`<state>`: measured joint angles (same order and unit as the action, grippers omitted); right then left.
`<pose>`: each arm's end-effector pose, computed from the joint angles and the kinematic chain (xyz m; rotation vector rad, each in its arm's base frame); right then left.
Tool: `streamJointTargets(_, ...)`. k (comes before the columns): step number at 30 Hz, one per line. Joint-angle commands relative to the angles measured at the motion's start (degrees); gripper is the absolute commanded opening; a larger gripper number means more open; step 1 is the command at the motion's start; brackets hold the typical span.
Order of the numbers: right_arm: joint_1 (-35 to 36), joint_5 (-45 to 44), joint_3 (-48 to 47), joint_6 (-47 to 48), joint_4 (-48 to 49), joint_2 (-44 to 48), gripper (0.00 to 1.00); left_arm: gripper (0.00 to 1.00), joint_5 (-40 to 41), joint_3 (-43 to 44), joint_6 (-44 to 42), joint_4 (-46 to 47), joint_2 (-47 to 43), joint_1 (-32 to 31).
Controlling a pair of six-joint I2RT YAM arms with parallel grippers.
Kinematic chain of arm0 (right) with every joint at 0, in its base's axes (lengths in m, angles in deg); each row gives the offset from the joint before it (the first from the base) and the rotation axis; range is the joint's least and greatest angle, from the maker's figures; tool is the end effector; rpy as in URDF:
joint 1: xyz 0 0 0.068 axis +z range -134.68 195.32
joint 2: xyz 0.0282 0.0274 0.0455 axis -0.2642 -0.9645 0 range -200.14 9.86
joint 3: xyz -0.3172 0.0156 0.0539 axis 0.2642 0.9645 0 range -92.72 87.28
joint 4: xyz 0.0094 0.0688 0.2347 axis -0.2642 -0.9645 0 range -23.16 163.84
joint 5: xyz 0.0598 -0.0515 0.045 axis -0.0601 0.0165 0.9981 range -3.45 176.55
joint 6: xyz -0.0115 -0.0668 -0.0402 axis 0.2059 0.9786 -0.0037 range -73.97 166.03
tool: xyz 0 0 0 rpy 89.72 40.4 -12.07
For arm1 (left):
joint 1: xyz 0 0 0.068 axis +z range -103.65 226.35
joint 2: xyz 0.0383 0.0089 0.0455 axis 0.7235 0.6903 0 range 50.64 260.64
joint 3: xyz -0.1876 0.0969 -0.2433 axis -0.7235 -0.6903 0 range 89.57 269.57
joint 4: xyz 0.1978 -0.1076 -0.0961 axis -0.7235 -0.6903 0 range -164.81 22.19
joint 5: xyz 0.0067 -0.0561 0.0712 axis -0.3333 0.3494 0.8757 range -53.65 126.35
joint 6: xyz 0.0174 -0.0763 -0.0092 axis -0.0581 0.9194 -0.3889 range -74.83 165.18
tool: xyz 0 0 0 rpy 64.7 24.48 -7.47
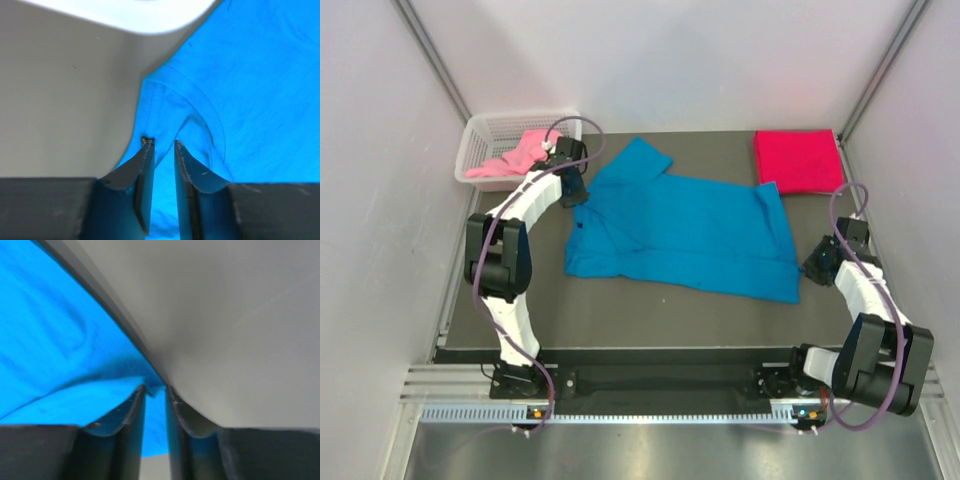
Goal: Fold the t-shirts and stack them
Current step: Fold the tshirt
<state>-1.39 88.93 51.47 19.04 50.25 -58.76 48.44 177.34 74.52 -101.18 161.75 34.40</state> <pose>0.1989 -0.0567 0.2161 0.9374 2.3807 0.1219 0.4359 -0.0778 0.2550 -0.4613 2.4853 -0.0158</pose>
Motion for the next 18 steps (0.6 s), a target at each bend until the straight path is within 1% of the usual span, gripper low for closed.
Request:
streamJointTargets(1, -1.0, -0.5, -4.1, 0.4, -2.3, 2.3, 0.26, 0.31, 3.0, 3.9, -2.5, -4.4, -4.7, -0.1)
streamJointTargets(3, -1.0, 0.3, -5.9, -1.0, -5.4, 4.1, 0.34, 0.32, 3.5, 4.1, -3.2, -6.2, -6.9, -0.4)
streamJointTargets(4, -0.9, 0.5, -6.6, -1.6, -6.5, 4.6, 0.36, 0.36, 3.5, 3.6, -3.3, -7.1, -9.1, -0.5)
streamJointTargets(5, -1.0, 0.7, -7.2, -2.1, -7.9, 5.2, 0.38, 0.35, 3.3, 1.6, -3.3, -8.2, -10.5, -0.5)
streamJointTargets(6, -1.0, 1.2, -8.3, -3.5, -10.4, 6.1, 0.4, 0.35, 1.4, 0.1, -3.4, -8.2, -12.0, -0.5)
streamJointTargets(7, -0.8, 1.5, -8.6, -4.1, -11.8, 6.6, 0.4, 0.34, -0.1, -1.8, -3.3, -8.2, -15.1, -0.5)
streamJointTargets(8, -0.9, 2.2, -8.7, -4.6, -12.7, 6.9, 0.4, 0.32, -1.6, -6.0, -3.2, -8.0, -16.9, -0.6)
streamJointTargets(9, -0.9, 3.9, -8.2, -5.5, -14.6, 7.6, 0.4, 0.31, -5.6, -8.1, -2.5, -7.2, -18.4, -0.5)
streamJointTargets(10, -0.9, 4.7, -7.9, -6.0, -15.3, 7.8, 0.4, 0.31, -7.2, -10.4, -1.8, -6.9, -21.3, -0.5)
streamJointTargets(11, -0.9, 5.4, -6.7, -6.3, -15.9, 8.2, 0.4, 0.29, -9.4, -14.9, -0.7, -6.2, -22.9, -0.5)
streamJointTargets(12, -0.8, 6.0, -6.0, -6.9, -16.5, 8.9, 0.4, 0.29, -14.2, -17.3, -0.4, -3.9, -24.2, -0.5)
streamJointTargets(14, -0.8, 5.5, -3.9, -7.7, -17.2, 9.7, 0.4, 0.31, -16.3, -22.9, 1.7, -2.9, -27.3, -0.5)
streamJointTargets(17, -0.8, 4.4, -2.9, -7.9, -18.2, 9.6, 0.4, 0.32, -18.8, -28.3, 2.7, 0.2, -30.5, -0.5)
streamJointTargets(18, -0.9, 4.1, -2.0, -8.4, -18.0, 9.4, 0.41, 0.33, -19.0, -29.0, 3.1, 0.3, -30.9, -0.5)
